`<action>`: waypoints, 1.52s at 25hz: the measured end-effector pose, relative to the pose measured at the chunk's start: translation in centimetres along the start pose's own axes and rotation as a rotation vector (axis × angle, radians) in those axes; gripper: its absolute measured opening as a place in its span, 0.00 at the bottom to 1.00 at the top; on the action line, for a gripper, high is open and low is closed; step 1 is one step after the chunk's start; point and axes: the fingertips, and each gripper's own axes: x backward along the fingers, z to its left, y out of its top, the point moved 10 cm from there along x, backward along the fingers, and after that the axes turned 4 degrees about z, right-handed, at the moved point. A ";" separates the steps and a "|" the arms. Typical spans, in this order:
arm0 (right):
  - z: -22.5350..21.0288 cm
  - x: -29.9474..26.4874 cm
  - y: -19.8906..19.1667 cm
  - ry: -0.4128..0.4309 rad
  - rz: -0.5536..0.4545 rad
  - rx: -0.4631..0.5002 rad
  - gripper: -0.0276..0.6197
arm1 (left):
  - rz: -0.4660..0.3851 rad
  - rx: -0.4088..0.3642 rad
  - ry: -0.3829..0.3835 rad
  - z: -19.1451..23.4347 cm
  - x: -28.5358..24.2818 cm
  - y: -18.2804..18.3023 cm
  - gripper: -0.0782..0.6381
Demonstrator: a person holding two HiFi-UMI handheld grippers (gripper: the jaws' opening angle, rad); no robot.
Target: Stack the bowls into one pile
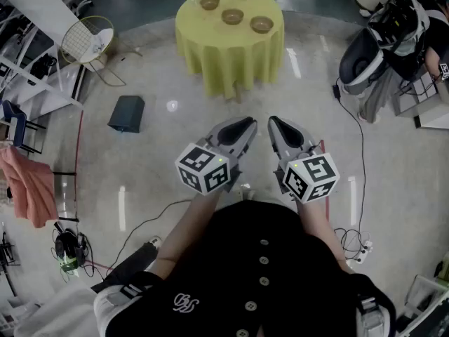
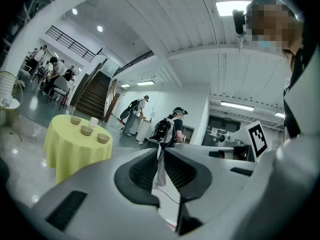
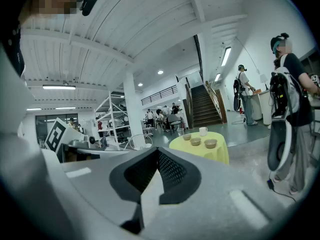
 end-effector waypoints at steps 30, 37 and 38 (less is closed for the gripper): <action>0.4 -4.5 -0.3 -0.117 0.006 -0.011 0.05 | 0.015 0.007 -0.014 5.5 0.5 1.1 0.18; 0.8 -5.5 -1.2 -0.134 0.026 -0.039 0.05 | 0.036 0.038 -0.030 7.2 0.9 0.8 0.18; 0.6 -5.7 -1.3 -0.137 0.027 -0.041 0.05 | 0.039 0.043 -0.033 7.4 0.7 0.6 0.18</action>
